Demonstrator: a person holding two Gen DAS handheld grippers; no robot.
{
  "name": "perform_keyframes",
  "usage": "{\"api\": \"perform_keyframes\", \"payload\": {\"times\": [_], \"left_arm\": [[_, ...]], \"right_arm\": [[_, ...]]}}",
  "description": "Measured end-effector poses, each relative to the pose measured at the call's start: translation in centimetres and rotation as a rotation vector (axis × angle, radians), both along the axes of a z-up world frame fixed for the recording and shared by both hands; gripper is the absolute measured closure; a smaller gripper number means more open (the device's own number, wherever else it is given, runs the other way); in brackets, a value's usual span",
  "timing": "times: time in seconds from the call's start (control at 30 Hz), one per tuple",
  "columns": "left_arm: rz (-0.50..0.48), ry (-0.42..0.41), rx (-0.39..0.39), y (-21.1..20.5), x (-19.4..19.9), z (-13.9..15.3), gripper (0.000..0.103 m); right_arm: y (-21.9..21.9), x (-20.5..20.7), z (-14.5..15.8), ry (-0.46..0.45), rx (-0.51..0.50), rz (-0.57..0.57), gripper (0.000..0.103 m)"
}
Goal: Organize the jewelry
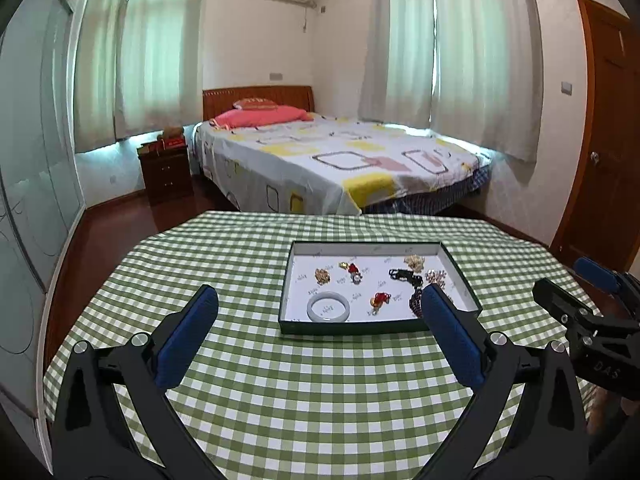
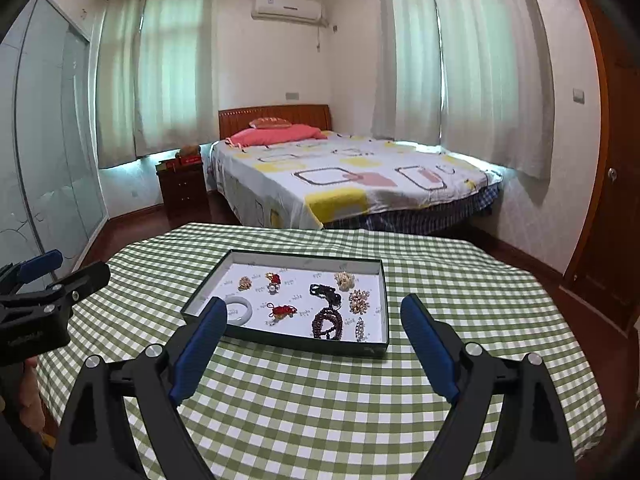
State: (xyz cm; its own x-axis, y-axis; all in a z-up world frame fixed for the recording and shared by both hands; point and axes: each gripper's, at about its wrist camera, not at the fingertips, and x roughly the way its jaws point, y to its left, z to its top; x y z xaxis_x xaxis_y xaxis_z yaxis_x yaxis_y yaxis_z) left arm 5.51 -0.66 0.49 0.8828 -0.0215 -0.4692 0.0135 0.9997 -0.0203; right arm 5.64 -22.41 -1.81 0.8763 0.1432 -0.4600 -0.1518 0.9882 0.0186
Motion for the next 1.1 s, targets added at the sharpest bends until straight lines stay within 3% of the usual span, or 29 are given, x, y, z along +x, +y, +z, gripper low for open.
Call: {"api": "perform_keyframes", "payload": {"times": [0.43, 1.1], "left_arm": [[-0.005, -0.060, -0.012, 0.6, -3.4, 2.2, 0.004], [-0.001, -0.085, -0.013, 0.9, -4.0, 2.5, 0.004]], "right_arm": [[-0.8, -3.3, 2.7, -0.069, 0.007, -0.007, 0.017], [-1.0, -4.2, 2.7, -0.080, 0.014, -0.013, 0.016]]}}
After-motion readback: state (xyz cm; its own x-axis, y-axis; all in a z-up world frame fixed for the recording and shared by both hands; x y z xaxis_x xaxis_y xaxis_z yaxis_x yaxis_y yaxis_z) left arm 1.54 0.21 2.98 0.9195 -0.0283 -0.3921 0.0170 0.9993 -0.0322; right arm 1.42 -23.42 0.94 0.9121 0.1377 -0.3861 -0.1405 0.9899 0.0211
